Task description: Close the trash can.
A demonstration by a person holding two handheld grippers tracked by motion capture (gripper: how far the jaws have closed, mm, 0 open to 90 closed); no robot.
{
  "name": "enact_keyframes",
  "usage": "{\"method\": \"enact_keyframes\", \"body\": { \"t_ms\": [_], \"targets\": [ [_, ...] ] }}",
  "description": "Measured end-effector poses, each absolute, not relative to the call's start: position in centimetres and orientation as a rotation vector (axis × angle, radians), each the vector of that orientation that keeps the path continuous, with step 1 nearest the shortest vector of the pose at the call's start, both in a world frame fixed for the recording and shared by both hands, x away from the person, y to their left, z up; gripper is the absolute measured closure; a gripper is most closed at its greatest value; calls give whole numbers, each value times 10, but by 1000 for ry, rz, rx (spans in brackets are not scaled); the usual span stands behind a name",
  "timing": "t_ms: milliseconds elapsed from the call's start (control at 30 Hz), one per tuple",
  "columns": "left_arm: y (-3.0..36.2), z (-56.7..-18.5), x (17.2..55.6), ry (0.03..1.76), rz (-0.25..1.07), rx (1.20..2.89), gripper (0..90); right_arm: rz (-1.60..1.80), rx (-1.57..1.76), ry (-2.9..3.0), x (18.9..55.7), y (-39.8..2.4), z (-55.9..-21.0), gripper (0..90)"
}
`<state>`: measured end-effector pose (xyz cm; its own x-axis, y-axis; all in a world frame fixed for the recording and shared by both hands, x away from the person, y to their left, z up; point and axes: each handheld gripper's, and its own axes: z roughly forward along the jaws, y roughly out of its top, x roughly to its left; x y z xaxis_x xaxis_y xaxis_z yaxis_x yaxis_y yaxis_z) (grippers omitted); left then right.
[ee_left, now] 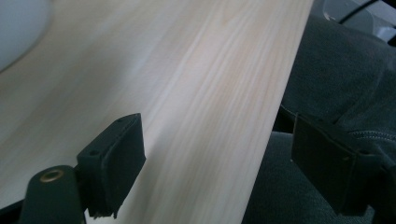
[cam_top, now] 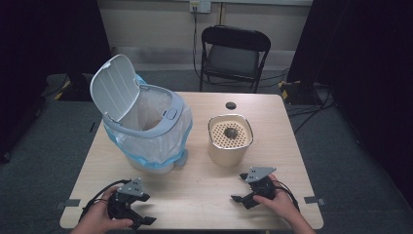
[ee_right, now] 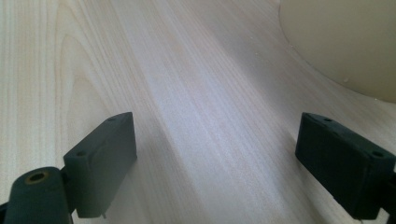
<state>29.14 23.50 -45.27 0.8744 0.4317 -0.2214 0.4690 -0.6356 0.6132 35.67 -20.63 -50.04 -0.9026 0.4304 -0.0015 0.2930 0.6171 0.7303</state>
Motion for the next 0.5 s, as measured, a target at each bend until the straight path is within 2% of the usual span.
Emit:
{"method": "enact_keyframes", "body": {
  "t_ms": [500],
  "targets": [
    [277, -411, 294, 740, -12, 2344, 187, 1149, 614, 2655, 355, -207, -500, 118]
  ]
}}
